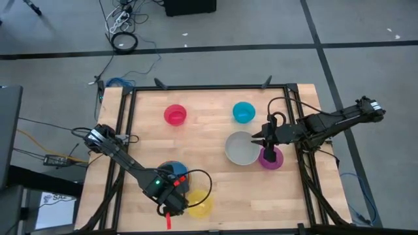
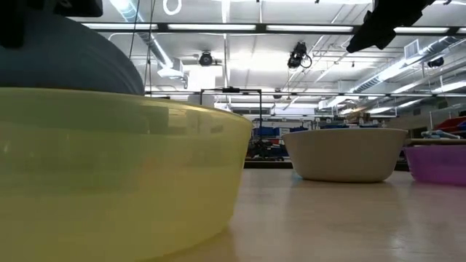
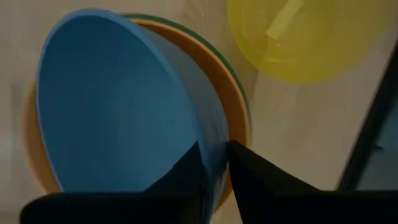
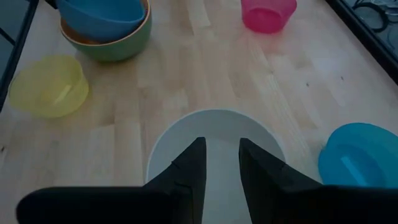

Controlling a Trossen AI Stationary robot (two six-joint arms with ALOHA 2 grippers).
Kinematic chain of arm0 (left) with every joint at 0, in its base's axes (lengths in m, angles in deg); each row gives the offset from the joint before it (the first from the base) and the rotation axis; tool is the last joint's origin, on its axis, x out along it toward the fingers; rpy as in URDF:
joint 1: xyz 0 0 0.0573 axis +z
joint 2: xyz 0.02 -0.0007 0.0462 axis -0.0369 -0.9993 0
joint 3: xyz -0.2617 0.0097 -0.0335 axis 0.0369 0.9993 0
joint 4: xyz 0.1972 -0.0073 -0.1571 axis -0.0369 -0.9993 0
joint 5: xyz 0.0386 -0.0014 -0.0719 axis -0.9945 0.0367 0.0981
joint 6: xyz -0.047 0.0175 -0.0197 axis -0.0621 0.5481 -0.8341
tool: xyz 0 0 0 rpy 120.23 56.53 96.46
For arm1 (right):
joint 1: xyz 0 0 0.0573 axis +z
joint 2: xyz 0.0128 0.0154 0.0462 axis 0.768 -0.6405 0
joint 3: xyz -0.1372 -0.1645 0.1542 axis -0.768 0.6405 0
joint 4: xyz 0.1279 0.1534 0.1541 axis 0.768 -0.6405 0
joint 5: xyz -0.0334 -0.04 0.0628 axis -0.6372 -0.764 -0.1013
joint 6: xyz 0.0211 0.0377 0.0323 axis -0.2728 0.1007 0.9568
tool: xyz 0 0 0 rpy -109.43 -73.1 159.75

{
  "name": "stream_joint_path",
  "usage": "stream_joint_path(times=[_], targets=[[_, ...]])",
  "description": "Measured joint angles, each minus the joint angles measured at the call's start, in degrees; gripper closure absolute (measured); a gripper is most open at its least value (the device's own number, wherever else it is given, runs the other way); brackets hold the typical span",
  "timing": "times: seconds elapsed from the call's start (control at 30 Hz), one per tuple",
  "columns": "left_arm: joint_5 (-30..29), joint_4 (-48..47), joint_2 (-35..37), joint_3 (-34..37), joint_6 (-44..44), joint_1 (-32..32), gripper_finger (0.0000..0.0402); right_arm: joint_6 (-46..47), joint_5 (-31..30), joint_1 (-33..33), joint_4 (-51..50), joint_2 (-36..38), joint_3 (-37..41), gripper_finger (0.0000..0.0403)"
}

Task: Nest bowls inside each other
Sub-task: Stack the blue bowl on top of the orange bowl

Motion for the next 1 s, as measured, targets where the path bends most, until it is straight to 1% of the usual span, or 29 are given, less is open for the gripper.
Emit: stream_joint_path(times=[0.07,0.17,0.43,1.0], targets=[[1.4,0.5,0.0,0.0,0.0,0.0,0.0323,0.0,0.0,0.0,0.0,0.0,0.0,0.0319],[2.0,2.2,0.0,0.0,0.3,0.0,0.0322,0.0,0.0,0.0,0.0,0.0,0.0,0.0319],[0.3,1.5,0.0,0.0,0.3,0.0,0.0322,0.1,0.0,0.0,0.0,0.0,0.0,0.0319],[0.1,1.2,0.0,0.0,0.7,0.0,0.0321,0.1,0.0,0.0,0.0,0.0,0.0,0.0319]])
